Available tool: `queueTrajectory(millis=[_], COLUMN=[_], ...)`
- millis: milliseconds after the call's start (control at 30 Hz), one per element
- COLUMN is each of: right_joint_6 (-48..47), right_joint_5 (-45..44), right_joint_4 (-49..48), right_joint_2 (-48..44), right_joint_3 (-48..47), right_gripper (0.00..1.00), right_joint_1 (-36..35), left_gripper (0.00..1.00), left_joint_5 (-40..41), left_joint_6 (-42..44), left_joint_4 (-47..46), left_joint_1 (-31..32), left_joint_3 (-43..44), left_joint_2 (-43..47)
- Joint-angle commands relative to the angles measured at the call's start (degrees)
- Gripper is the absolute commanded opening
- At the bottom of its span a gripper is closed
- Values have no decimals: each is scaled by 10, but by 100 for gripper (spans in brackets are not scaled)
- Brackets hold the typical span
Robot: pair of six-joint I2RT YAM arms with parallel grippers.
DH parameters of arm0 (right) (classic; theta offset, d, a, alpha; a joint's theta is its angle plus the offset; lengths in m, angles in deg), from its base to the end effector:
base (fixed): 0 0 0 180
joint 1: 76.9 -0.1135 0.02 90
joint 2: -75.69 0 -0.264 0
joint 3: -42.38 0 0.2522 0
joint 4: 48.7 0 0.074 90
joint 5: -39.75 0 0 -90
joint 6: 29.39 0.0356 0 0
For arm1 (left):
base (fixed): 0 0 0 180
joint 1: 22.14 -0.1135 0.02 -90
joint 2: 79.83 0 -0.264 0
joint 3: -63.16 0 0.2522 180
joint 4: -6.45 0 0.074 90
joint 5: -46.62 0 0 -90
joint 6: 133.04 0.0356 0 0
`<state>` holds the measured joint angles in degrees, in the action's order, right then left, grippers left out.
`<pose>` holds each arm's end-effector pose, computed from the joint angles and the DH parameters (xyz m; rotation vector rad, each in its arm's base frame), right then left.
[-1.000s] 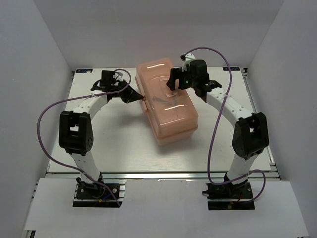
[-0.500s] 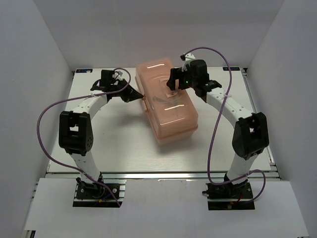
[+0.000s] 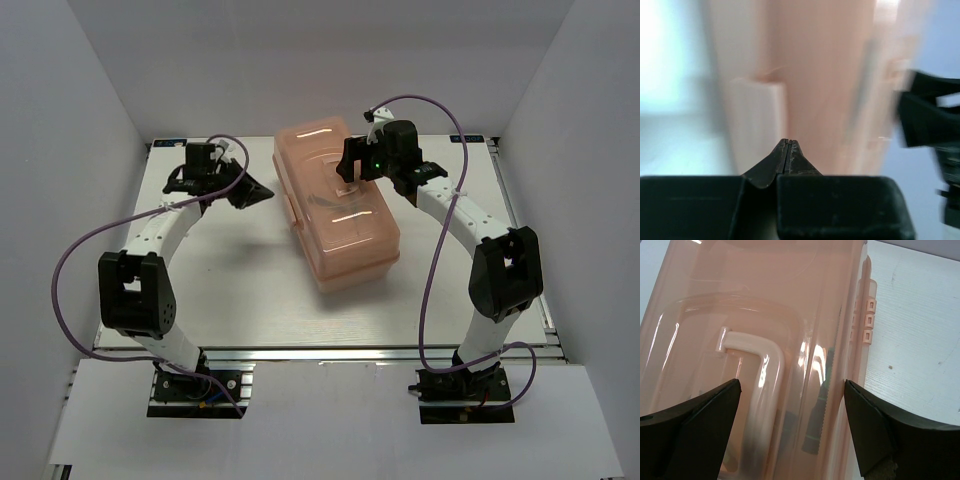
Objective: Sort the tools into containers
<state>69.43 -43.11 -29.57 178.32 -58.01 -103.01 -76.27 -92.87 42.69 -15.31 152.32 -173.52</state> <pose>0.3856 0.1939 0.3214 -0.3801 1.9402 0.5222 0.3622 -0.0628 0.2892 -0.5775 2.3515 -1.1451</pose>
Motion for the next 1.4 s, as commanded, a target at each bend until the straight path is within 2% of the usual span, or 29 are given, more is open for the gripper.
queueTrajectory(millis=[0,200,533,800,1367], right_joint_6=[-23,-22,-22,-27,-19], right_joint_5=[18,17,18,23,38], right_joint_4=[40,40,40,46,50], right_joint_2=[30,29,28,31,22], right_joint_3=[20,21,25,25,52], right_gripper=[87,87,87,86,80], right_joint_1=[-23,-23,-24,-31,-63], left_gripper=[0,0,0,0,0], left_joint_5=[40,69,91,94,60], left_joint_6=[41,66,62,61,0], left_joint_4=[61,77,107,117,53], left_joint_1=[3,28,89,101,121], left_joint_3=[-45,-54,58,102,150], left_joint_2=[11,-24,-127,-157,-203])
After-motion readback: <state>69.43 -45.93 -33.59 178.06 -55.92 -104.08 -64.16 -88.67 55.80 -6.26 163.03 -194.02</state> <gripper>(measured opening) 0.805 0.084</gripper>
